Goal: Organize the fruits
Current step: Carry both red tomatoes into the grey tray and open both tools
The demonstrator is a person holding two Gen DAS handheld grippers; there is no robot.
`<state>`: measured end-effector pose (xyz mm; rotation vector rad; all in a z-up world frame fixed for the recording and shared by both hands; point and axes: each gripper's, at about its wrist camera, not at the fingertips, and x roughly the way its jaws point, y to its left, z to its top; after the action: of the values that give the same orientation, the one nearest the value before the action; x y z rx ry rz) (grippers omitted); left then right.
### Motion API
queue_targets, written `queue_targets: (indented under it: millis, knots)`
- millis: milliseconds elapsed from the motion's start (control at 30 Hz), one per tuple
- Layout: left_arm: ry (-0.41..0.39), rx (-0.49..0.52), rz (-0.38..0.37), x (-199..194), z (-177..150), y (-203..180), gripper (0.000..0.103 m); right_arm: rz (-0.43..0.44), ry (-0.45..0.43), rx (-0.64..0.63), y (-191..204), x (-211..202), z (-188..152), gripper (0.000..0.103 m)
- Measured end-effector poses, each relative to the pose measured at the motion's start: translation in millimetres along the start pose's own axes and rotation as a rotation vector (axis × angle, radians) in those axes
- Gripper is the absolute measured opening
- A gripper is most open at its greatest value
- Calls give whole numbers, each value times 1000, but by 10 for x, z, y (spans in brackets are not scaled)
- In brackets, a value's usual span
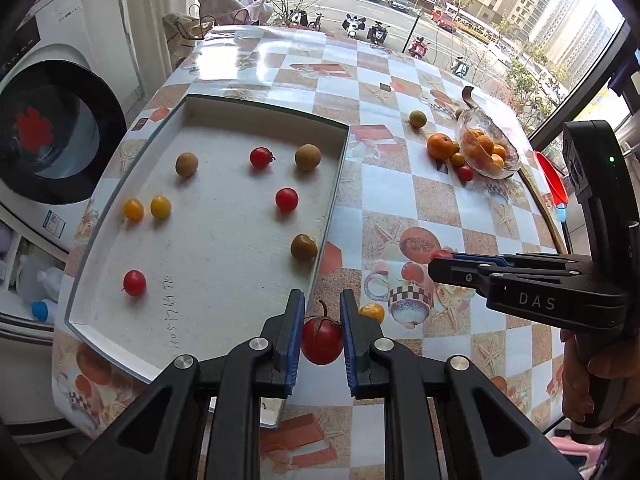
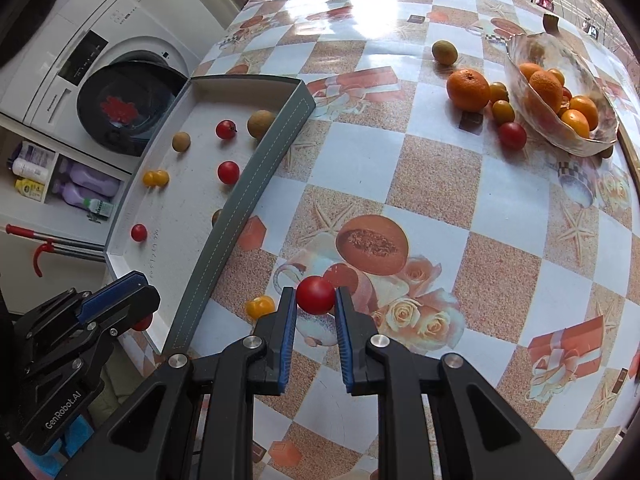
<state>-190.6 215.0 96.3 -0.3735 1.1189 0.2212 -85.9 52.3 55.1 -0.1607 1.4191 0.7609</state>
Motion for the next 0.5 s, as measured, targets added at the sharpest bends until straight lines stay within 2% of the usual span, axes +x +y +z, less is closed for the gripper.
queue_targets:
  millis: [267, 500]
  knots:
    - [-16, 24, 56, 84, 259, 606, 19, 12, -18, 19, 511, 222, 359, 21]
    - [23, -1, 98, 393, 442, 1041, 19, 14, -4, 17, 903, 574, 713, 21]
